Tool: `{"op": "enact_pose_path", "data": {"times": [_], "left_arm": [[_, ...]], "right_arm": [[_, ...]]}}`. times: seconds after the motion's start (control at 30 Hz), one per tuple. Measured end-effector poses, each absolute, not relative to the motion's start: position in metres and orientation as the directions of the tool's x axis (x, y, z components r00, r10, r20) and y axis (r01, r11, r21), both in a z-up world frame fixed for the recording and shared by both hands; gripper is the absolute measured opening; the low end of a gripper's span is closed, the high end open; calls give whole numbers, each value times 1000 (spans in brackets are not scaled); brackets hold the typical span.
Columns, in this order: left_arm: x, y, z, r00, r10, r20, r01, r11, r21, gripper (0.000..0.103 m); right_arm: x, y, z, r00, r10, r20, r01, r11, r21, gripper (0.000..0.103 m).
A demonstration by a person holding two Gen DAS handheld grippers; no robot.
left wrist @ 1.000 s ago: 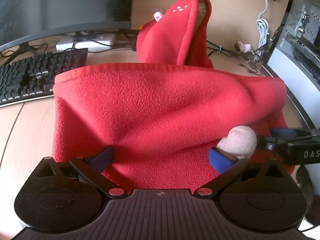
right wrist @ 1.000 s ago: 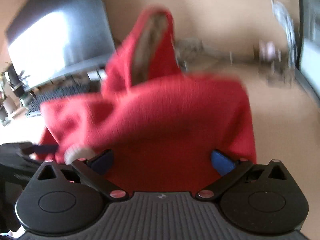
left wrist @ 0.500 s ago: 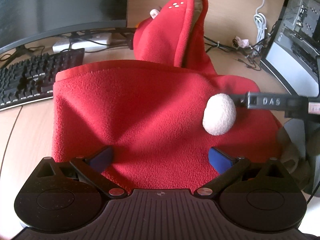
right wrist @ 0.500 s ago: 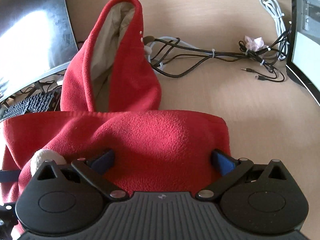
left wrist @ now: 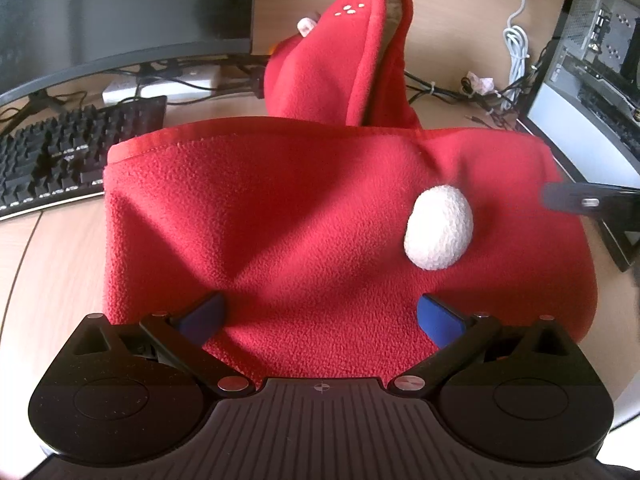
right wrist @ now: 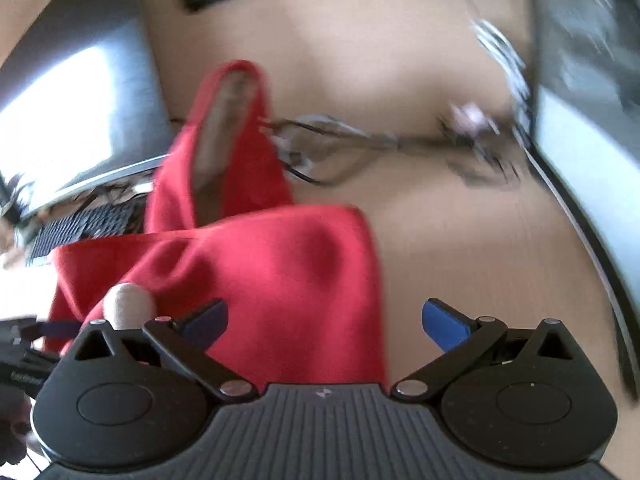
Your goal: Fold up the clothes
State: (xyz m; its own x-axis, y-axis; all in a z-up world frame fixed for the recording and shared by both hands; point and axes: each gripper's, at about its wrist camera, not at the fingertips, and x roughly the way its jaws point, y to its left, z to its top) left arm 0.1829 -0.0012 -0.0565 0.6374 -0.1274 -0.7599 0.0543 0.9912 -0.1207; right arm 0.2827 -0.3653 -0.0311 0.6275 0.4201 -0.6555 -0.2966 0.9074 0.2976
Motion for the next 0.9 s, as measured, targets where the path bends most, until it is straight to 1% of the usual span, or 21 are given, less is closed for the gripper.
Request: {"op": "enact_pose_path", "data": {"times": [0.07,0.17,0.27,0.33,0.37,0.4,0.43,0.47,0.5,0.53,0.6,0.63,0.67,0.7,0.73,0.77,0.8,0.83,0.87,0.9], "left_arm": [[183,-2,-57,639,-122,-760,52,992,-116,103],[184,-3,-56,638,-122,-760,55,992,-113,103],[179,3,-50,658,-156,-737,57,986,-158,103],[167,19,-36,695,-233,-680,85,966,-244,103],[158,31,-28,727,-249,-640,86,957,-276,103],[151,43,-22,758,-230,-610,64,958,-281,103],[148,56,-20,778,-185,-601,24,964,-265,103],[146,69,-19,791,-132,-598,-24,969,-245,103],[147,81,-22,789,-94,-607,-67,969,-236,103],[150,93,-28,777,-74,-626,-105,964,-244,103],[155,110,-44,744,-92,-661,-145,945,-294,103],[156,114,-52,730,-117,-673,-147,935,-322,103],[158,115,-58,720,-146,-679,-139,928,-347,103],[159,112,-63,713,-166,-681,-127,925,-358,103],[162,108,-66,710,-167,-684,-116,930,-348,102],[164,102,-67,708,-151,-690,-108,942,-318,92],[165,95,-66,705,-132,-697,-93,957,-275,71],[167,89,-65,706,-133,-696,-66,966,-252,66],[168,83,-61,712,-138,-689,-39,971,-236,57],[168,77,-55,719,-142,-680,-13,976,-217,45]], "right_arm": [[290,-375,-48,600,432,-673,-209,897,389,103],[294,-380,-69,546,512,-663,-153,839,522,103],[285,-377,-68,545,537,-643,-197,828,525,103],[277,-374,-62,559,538,-631,-247,834,493,103],[275,-373,-60,557,547,-625,-271,831,486,103],[274,-371,-59,549,561,-619,-294,823,485,103],[272,-370,-58,542,578,-610,-315,813,490,103],[270,-369,-57,539,590,-601,-331,804,493,101],[268,-369,-56,539,595,-596,-343,802,489,96],[267,-369,-55,541,592,-597,-348,804,481,93],[266,-371,-54,546,583,-602,-347,811,470,84],[267,-373,-54,546,581,-604,-340,812,474,82],[269,-374,-54,546,577,-608,-329,815,477,78],[269,-375,-54,548,571,-611,-320,818,477,71],[270,-376,-54,551,564,-615,-312,823,475,69],[270,-376,-54,556,557,-617,-306,827,471,64],[271,-375,-53,562,554,-614,-307,829,467,60],[270,-374,-51,567,554,-610,-312,829,464,58],[270,-373,-50,572,554,-605,-317,830,460,54],[269,-372,-46,579,555,-597,-326,829,454,53]]}}
